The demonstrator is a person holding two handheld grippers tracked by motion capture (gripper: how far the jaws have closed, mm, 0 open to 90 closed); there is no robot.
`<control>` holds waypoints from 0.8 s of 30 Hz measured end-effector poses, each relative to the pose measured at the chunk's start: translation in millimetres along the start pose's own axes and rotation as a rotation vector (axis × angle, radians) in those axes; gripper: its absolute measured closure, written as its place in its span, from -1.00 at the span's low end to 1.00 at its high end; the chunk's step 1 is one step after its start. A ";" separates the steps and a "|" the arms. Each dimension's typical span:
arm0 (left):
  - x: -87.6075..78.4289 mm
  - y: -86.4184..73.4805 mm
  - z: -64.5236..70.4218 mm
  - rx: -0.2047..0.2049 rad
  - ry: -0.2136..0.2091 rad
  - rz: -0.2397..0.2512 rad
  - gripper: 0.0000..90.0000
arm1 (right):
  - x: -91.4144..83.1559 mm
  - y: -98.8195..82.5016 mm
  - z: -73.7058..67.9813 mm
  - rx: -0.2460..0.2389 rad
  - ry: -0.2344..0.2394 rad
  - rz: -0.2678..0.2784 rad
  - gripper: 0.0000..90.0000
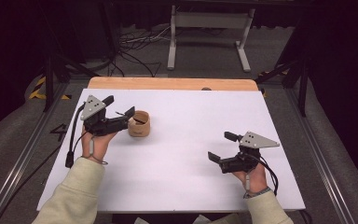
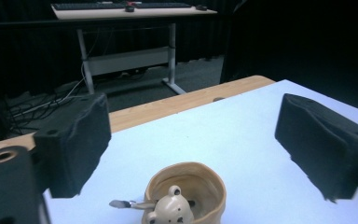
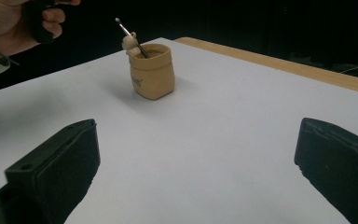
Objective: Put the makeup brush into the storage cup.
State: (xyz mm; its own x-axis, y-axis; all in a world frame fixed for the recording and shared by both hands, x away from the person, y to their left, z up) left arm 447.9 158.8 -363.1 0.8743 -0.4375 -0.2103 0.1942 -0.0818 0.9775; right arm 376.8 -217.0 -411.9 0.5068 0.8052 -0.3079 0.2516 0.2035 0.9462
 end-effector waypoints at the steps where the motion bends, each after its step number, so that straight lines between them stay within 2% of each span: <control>1: 0.0 0.0 0.0 0.000 0.000 0.000 -0.79 | -0.5 0.1 0.7 0.002 -0.002 -0.002 -0.99; 5: -15.2 3.1 4.9 0.012 -0.040 0.015 -0.88 | -3.0 2.0 4.1 -0.003 -0.001 -0.018 -0.99; 7: -18.6 3.5 6.5 0.013 -0.050 0.021 -0.92 | -6.6 4.2 6.4 -0.009 -0.006 -0.012 -1.00; 9: -29.6 3.9 10.2 0.020 -0.071 0.028 -0.96 | -10.9 5.8 9.1 -0.011 -0.015 -0.006 -1.00; 11: -36.0 2.4 12.3 0.014 -0.093 0.023 -0.99 | -14.5 6.3 11.7 -0.014 -0.021 -0.005 -1.00; 14: -43.4 -2.0 14.7 0.027 -0.117 0.004 -1.00 | -17.0 5.7 12.7 -0.026 -0.029 -0.012 -1.00; 18: -52.5 -5.0 17.2 0.029 -0.159 0.006 -1.00 | -21.0 3.9 12.2 -0.052 -0.036 -0.018 -1.00; 24: -61.3 -9.4 19.7 0.046 -0.174 0.026 -1.00 | -29.3 2.2 14.2 -0.075 -0.035 0.019 -1.00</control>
State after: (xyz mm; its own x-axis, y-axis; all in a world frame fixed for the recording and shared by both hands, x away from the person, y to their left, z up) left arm 383.7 168.7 -359.2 0.7880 -0.5878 -0.1832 0.1482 -0.1076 0.9831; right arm 374.2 -248.1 -402.2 0.5396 0.7896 -0.2921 0.1796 0.2311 0.9562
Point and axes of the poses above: each handheld gripper's, and its own axes: x roughly forward along the jaws, y roughly out of its top, z roughly to its right, the point moved 5 cm from there along x, roughly forward along the jaws, and after that the axes turned 8 degrees about y, right-handed, at the moved point
